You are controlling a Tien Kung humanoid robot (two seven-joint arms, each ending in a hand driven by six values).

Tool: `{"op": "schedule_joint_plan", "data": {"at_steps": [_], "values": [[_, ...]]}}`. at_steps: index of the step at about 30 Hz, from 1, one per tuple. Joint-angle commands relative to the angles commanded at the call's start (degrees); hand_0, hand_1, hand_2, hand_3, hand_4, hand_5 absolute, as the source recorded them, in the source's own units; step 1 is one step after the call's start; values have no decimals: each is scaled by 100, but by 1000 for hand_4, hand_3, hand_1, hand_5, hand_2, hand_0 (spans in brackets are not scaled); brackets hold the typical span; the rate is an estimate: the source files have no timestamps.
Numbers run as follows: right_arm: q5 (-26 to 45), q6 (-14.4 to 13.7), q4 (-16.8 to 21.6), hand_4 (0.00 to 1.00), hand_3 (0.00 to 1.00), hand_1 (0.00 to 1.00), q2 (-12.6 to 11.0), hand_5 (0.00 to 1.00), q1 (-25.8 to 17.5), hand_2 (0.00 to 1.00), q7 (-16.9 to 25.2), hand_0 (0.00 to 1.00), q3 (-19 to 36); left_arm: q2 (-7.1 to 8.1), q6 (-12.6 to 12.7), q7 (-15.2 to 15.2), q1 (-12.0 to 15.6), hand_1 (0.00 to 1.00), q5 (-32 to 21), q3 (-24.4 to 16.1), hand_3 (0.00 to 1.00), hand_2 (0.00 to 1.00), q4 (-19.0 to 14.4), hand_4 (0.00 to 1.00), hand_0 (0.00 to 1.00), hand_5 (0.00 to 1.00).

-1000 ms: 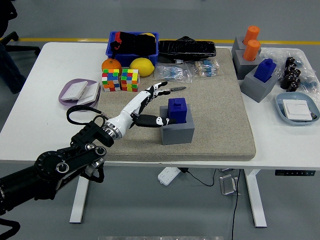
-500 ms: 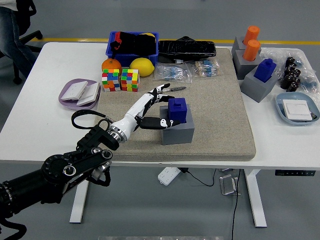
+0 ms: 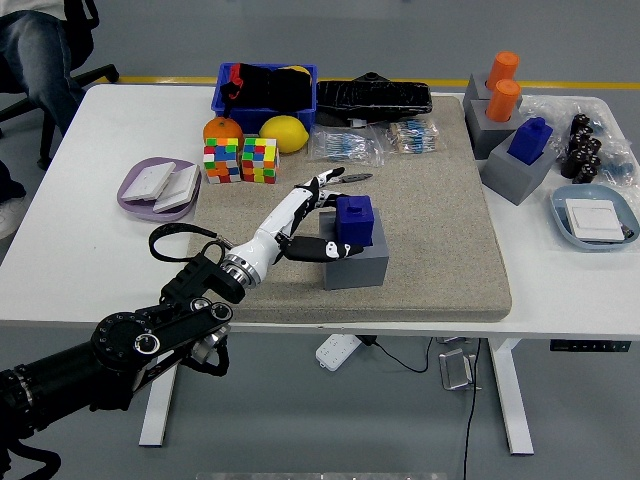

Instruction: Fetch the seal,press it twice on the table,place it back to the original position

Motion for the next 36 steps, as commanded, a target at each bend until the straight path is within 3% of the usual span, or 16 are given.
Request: {"op": "schedule_joint_plan", "data": {"at_steps": [3,4,21,22,33,34,36], "values": [[1,0,1,881,771,754,-1,556,0,755,0,901,-15,-18,87,-3,-3,754,-34,44,967,752,8,981,923,2],[1,2,0,882,771,754,-1,557,-1,755,-1,901,-24,-23,129,-6,-3,721,-55,57,954,714,4,927,916,2],[-8,0,8,881,771,755,-11,556,-8,755,1,902,-66,-135,425,-64,-35,670,-98,82,943,639,95,948,899,2],[-16,1,9,881,771,754,-9,555,-9,756,1,902,-70,-141,459,-64,-41,642,-86,74,936,607,102,875,877,2],[-21,-1,2,879,771,754,2,556,-18,755,3,902,-39,-176,697,-103,-57,605,4,50,926,564,182,834,853,2],[-19,1,3,880,771,754,5,554,-18,755,3,901,-35,-181,715,-108,-57,523,6,52,910,493,186,791,832,2],[-20,0,4,880,771,754,10,554,-16,755,3,901,-20,-187,739,-116,-59,523,14,56,910,493,192,791,832,2]]}}
